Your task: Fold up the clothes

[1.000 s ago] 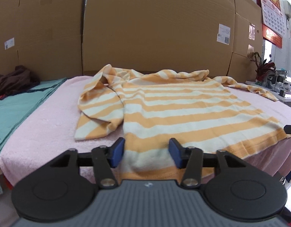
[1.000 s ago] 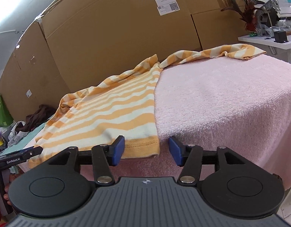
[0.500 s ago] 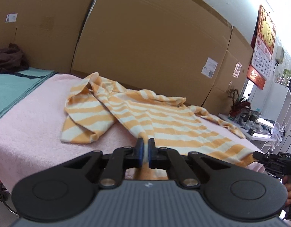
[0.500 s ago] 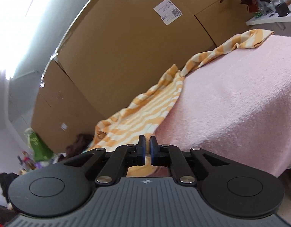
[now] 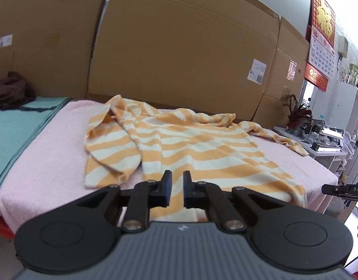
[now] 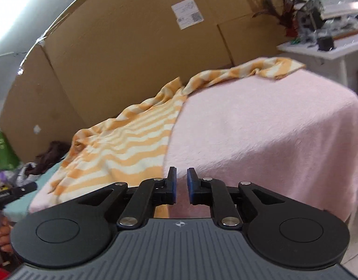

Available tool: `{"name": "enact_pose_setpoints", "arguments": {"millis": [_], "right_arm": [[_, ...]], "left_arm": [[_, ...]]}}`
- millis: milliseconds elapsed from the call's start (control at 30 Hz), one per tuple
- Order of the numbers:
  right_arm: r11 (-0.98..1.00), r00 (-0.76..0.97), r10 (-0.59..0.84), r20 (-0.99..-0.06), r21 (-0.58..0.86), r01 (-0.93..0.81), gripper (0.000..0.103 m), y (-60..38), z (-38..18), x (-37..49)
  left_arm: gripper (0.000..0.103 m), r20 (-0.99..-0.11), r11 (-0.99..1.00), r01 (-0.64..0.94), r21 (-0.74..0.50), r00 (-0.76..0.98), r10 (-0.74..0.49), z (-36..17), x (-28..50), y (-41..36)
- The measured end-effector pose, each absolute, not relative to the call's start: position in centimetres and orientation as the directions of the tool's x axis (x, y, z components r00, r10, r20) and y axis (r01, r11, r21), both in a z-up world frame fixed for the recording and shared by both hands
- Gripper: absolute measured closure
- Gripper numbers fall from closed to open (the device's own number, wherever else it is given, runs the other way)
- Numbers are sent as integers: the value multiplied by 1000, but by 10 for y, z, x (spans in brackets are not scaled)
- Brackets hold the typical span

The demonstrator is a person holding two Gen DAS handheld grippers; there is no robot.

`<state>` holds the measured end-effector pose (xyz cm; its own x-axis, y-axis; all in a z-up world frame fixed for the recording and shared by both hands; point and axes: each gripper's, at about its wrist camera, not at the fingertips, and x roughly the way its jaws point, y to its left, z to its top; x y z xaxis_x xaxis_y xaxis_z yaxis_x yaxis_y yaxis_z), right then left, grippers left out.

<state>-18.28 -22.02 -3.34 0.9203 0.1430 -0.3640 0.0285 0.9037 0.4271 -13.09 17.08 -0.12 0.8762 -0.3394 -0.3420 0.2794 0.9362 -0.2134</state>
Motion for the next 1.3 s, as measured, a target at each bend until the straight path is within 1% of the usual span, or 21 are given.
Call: {"name": "enact_pose_setpoints", "arguments": {"millis": [33,67,133,167,200,300,467,567,600,633,667,733,767,833,867,900,933,967,1033,1133,1300], "right_arm": [[912,933,120,-339,408,31,88,-220,-28,-181],[920,945,100,-313,390,32,88,-220,-23,-178],[923,947,153,-283,383,-35,85,-212,-16,-164],[923,943,181,-280,379,-65,84,-206,-14,-154],[922,937,210,-278,376,-94,77,-199,-13,-145],[906,881,301,-365,396,-146,74,-173,-25,-109],[922,824,358,-438,304,-239,73,-164,-30,-109],[917,820,383,-425,284,-281,60,-169,-26,-117],[914,823,389,-414,284,-289,59,-170,-25,-119],[909,821,402,-404,282,-307,59,-167,-26,-119],[904,819,416,-395,279,-324,59,-164,-26,-119],[900,814,428,-392,270,-343,49,-152,-31,-114],[913,830,404,-386,223,-341,45,-144,-34,-113],[935,859,355,-370,128,-331,44,-129,-39,-111],[945,874,323,-364,79,-317,53,-126,-42,-111],[953,888,292,-356,31,-301,72,-122,-45,-110],[953,892,288,-349,19,-301,86,-122,-44,-109],[945,879,319,-355,48,-323,95,-125,-42,-108],[926,855,375,-358,91,-368,99,-132,-36,-109],[892,819,450,-356,134,-432,99,-144,-27,-119],[866,774,495,-395,151,-477,99,-156,-24,-128]], "left_arm": [[55,-339,929,295,-223,870,-358,-2,-121,164],[52,-356,927,299,-226,861,-364,-5,-112,158],[54,-404,927,300,-226,837,-369,-15,-94,146],[59,-427,927,300,-226,824,-372,-20,-85,140],[62,-455,928,292,-234,810,-369,-25,-79,139],[75,-508,927,296,-232,776,-375,-34,-81,148],[76,-562,924,369,-103,744,-361,-28,-111,155],[75,-554,910,402,-103,736,-388,-21,-119,156],[67,-536,904,416,-94,744,-399,-19,-121,153],[52,-522,902,428,-63,756,-395,-20,-121,146],[42,-510,899,437,-23,769,-386,-20,-119,139],[44,-528,895,444,41,770,-358,-28,-110,127],[40,-544,896,440,61,767,-340,-33,-104,124],[45,-529,894,447,38,768,-362,-36,-101,126],[51,-526,894,447,19,765,-371,-35,-100,129],[56,-522,895,447,6,765,-378,-35,-101,131],[70,-517,895,446,-5,765,-384,-34,-102,134],[90,-512,891,452,-39,757,-406,-33,-102,139],[103,-498,875,467,-124,734,-462,-28,-104,151],[103,-488,832,512,-211,682,-544,-19,-114,165],[103,-530,848,506,-157,682,-504,-17,-118,170]]}}
